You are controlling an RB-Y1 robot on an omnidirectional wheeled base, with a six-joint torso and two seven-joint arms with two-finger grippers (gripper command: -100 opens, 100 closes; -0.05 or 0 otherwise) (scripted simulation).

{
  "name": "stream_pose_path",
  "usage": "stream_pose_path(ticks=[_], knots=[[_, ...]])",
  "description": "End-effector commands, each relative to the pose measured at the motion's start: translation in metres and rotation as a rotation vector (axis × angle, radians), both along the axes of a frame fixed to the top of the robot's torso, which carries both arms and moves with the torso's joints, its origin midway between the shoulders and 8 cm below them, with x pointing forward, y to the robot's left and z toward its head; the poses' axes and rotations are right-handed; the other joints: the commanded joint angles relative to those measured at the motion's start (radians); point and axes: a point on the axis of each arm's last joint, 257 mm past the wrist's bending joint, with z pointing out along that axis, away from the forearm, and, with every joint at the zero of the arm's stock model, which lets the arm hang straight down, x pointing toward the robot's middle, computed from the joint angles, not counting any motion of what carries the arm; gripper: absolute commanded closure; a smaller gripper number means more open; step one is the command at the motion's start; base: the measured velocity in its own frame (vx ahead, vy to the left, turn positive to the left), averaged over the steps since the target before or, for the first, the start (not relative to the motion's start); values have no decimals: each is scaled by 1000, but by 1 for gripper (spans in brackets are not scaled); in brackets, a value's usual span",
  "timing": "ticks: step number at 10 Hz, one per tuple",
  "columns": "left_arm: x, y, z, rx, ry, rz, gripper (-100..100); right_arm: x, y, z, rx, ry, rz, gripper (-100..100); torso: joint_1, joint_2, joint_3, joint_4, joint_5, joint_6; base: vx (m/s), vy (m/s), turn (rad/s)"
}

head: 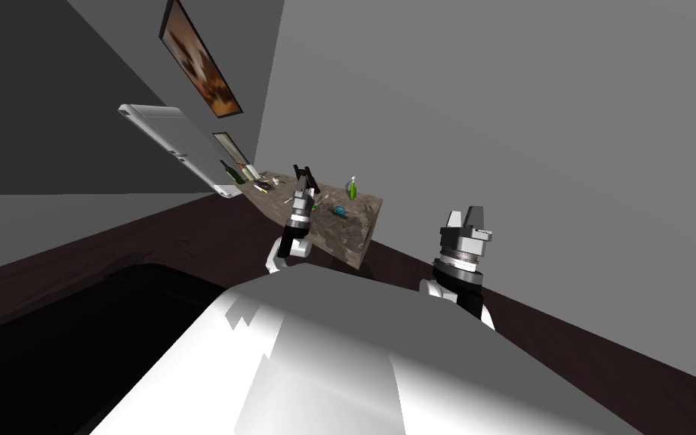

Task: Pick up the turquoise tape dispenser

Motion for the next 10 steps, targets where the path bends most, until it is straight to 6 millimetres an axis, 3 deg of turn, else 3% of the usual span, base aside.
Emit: stream_pose_path(ticks=[1,10], knots=[[10,7,3,-7,18,6,-100,0,0,0,0,0,0,0,0,0,0,0,0,0,-1,31,1],[51,33,-12,-53,170,47,-100,0,0,0,0,0,0,0,-1,0,0,0,0,0,-1,24,-6]])
